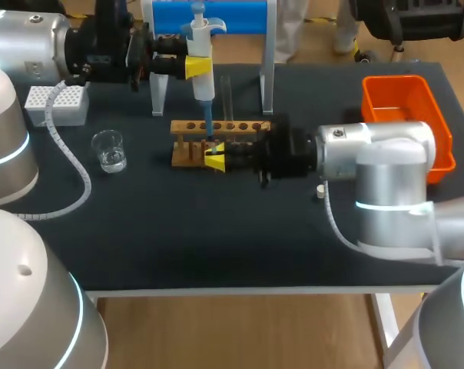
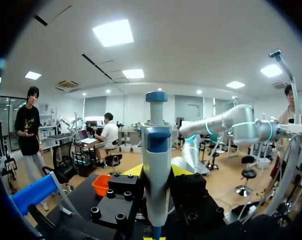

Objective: Invert the test tube, pick up the pipette, mount the tip to pipette, aspirate from beaker and dispense into the tube, eject the tip, return the pipette, and cap with the stopper.

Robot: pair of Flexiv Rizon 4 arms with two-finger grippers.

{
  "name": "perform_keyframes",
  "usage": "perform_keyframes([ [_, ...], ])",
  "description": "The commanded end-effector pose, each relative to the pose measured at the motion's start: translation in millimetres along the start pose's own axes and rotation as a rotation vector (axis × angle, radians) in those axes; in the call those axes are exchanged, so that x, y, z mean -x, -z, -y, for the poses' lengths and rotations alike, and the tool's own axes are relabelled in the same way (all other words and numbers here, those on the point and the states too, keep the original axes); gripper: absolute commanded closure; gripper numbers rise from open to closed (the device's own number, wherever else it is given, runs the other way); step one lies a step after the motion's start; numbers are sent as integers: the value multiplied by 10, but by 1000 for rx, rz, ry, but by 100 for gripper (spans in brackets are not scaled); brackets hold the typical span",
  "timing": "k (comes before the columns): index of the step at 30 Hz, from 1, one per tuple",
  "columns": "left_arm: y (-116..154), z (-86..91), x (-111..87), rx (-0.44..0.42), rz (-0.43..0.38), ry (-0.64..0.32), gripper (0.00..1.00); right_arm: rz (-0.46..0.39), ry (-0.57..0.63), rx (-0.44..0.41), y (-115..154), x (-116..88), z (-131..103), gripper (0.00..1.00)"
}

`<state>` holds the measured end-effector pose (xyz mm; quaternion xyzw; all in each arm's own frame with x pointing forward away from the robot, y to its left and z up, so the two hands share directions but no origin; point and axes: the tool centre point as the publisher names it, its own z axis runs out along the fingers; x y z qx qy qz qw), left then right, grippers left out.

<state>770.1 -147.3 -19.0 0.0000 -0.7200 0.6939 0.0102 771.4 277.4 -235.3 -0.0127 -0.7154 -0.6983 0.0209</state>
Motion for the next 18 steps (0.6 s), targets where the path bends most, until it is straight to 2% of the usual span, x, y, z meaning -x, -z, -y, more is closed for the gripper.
perform_keyframes([
  [1,-3,1,-1,-1,1,-1,100,22,4,3,-84,-30,20,100],
  [18,-3,1,-1,-1,1,-1,100,64,-10,-18,-44,-13,-46,100],
])
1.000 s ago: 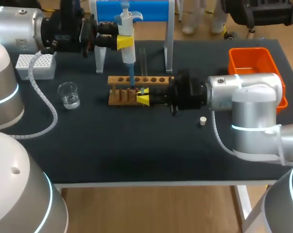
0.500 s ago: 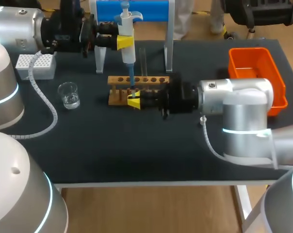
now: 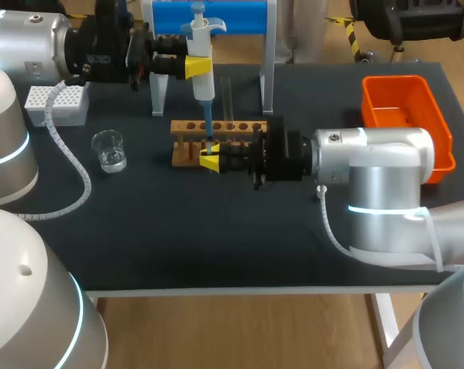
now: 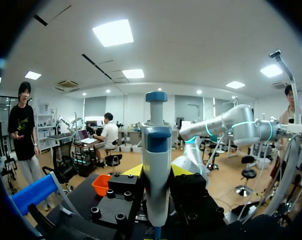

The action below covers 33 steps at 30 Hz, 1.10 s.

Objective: Invert the test tube, pick up the pipette, mount the tip to pipette, aspirate from beaker and dispense into the tube, eject the tip, return the pipette, and cap with the stopper.

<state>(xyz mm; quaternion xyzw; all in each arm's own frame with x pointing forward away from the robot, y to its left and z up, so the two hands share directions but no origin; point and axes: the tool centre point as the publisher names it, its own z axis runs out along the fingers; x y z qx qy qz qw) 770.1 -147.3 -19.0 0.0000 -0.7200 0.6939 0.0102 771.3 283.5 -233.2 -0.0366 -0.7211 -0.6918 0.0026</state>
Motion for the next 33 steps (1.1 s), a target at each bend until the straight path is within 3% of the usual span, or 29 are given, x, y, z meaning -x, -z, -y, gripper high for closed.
perform_keyframes([
  [1,-4,0,-1,-1,1,-1,100,4,-2,-3,19,-10,-26,100],
  [33,-4,0,-1,-1,1,-1,100,19,32,11,57,-63,-270,100],
])
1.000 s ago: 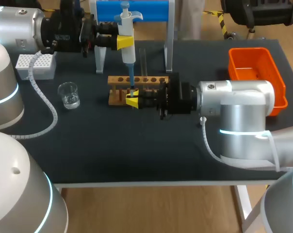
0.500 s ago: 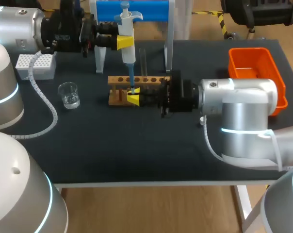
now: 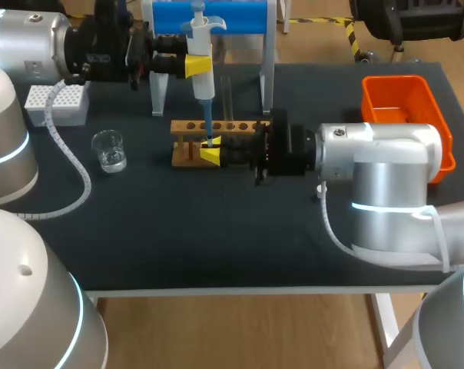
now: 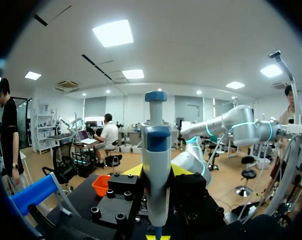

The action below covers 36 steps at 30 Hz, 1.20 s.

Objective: Invert the test tube, pick up the pipette, mount the tip to pipette, aspirate from beaker and dispense into the tube, eject the tip, return the pipette, and cap with the stopper.

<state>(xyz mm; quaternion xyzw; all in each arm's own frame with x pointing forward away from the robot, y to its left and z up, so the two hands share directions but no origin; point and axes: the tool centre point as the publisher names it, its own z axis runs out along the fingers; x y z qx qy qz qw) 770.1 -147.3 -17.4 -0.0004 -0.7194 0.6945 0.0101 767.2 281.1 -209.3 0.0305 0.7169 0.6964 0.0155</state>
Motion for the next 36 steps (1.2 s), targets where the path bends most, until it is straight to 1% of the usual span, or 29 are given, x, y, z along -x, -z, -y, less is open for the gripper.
perform_keyframes([
  [1,-4,-15,-1,1,2,-1,100,3,-2,-3,21,-9,-42,100],
  [16,-4,-15,-1,1,2,-1,100,12,-12,-23,27,9,-111,100],
  [36,-4,-15,-1,1,2,-1,100,9,-18,-47,25,41,94,100],
])
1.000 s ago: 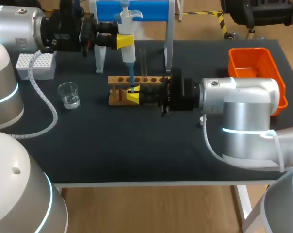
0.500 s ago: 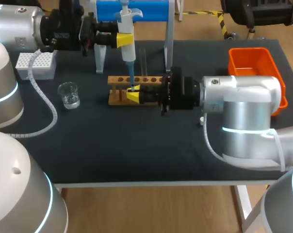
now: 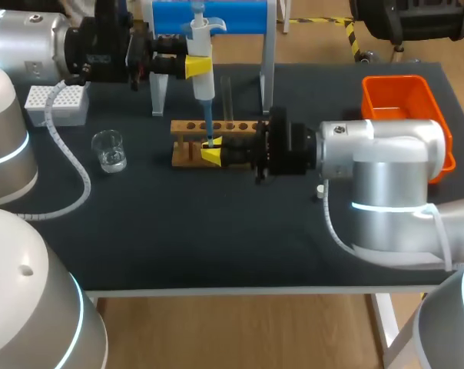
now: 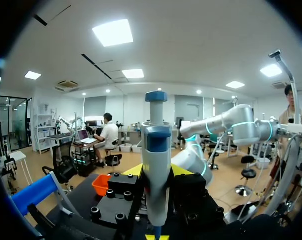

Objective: Invert the test tube, pick up the pipette, mount the tip to pipette, aspirate from beaker and dispense into the tube, eject the tip, return the pipette, and cap with the stopper.

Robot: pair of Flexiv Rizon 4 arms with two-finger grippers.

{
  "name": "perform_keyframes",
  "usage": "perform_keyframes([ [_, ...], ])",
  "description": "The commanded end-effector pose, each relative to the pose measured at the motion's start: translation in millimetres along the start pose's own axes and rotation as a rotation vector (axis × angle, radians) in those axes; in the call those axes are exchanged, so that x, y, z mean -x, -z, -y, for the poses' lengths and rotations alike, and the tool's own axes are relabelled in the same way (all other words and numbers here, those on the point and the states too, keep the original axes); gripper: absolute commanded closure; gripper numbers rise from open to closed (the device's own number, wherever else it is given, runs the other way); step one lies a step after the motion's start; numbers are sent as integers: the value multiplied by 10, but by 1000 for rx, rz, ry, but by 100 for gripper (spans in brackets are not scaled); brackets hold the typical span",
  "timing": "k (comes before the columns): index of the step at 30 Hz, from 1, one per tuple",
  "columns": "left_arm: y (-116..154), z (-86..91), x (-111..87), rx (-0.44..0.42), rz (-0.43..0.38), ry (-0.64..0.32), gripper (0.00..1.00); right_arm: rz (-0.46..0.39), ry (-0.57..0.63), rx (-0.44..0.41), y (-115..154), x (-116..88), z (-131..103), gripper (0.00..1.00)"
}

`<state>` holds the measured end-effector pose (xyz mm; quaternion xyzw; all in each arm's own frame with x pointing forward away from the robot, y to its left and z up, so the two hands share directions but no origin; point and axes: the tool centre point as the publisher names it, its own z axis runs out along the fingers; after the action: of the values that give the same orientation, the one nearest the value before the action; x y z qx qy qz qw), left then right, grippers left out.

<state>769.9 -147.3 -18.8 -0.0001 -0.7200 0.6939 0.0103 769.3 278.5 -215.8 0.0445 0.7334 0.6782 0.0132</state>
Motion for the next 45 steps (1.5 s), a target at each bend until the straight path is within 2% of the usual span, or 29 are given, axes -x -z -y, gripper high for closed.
perform_keyframes([
  [1,-3,-1,1,-1,2,-1,100,-9,7,-6,0,15,42,100],
  [10,-3,-1,1,-1,2,-1,100,-2,6,-5,13,30,108,100],
  [45,-3,-1,1,-1,2,-1,100,-7,13,12,18,37,81,100],
])
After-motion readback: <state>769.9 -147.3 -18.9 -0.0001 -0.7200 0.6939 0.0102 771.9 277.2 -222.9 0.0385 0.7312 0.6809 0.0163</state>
